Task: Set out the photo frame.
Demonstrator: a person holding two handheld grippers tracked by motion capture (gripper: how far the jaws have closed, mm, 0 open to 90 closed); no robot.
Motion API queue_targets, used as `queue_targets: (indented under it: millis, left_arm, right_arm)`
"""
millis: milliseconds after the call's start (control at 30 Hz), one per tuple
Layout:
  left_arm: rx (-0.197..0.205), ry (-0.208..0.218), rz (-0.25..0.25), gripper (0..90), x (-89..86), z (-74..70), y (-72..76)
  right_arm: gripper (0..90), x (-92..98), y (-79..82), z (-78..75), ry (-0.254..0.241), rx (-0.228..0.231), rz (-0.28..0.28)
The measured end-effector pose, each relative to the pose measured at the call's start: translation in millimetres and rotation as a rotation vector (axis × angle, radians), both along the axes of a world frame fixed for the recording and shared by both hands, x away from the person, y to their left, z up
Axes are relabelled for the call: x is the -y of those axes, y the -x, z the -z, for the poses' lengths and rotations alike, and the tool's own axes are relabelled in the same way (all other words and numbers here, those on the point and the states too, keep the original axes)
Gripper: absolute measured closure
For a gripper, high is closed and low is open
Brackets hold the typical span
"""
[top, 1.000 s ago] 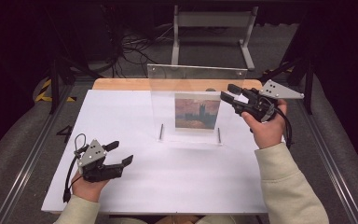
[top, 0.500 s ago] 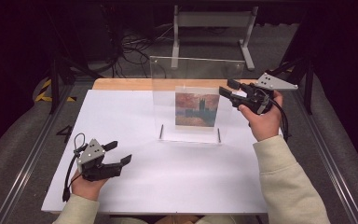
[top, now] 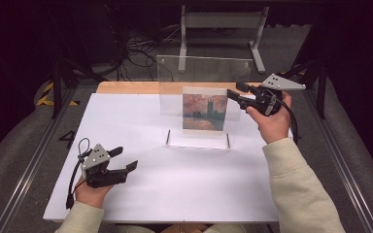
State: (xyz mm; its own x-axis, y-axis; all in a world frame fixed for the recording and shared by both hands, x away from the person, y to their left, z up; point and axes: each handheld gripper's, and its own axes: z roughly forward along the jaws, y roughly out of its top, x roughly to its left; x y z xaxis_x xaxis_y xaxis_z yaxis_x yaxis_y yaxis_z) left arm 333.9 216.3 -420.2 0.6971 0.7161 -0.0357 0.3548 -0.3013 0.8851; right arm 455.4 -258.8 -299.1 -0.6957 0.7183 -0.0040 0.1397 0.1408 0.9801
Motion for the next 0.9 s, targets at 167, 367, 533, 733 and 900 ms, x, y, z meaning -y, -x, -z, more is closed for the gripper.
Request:
queue_targets:
  millis: [167, 367, 533, 733, 900]
  left_arm:
    - [0.001, 0.003, 0.005, 25.6, -0.3, 0.4, -1.7]
    - [-0.002, 0.008, 0.005, 24.7, -2.9, 0.0, -1.3]
    - [-0.003, 0.012, -0.005, 23.6, -8.7, -0.9, 0.7]
    - [0.001, 0.025, -0.021, 22.4, -16.4, -2.9, 5.6]
    - [0.001, 0.027, -0.018, 21.4, -19.1, -2.6, 8.7]
  right_arm:
    - [45.6, -1.3, 4.7, -1.1, 0.044, 0.001, 0.03]
    - [32.5, 7.0, 17.3, -2.0, 0.059, 0.001, 0.057]
    - [27.6, 17.6, 37.2, -1.6, 0.113, 0.018, 0.055]
    - [23.9, 37.4, 67.0, 1.9, 0.102, 0.027, 0.036]
    - [21.1, 56.9, 93.7, 12.1, 0.089, 0.018, 0.035]
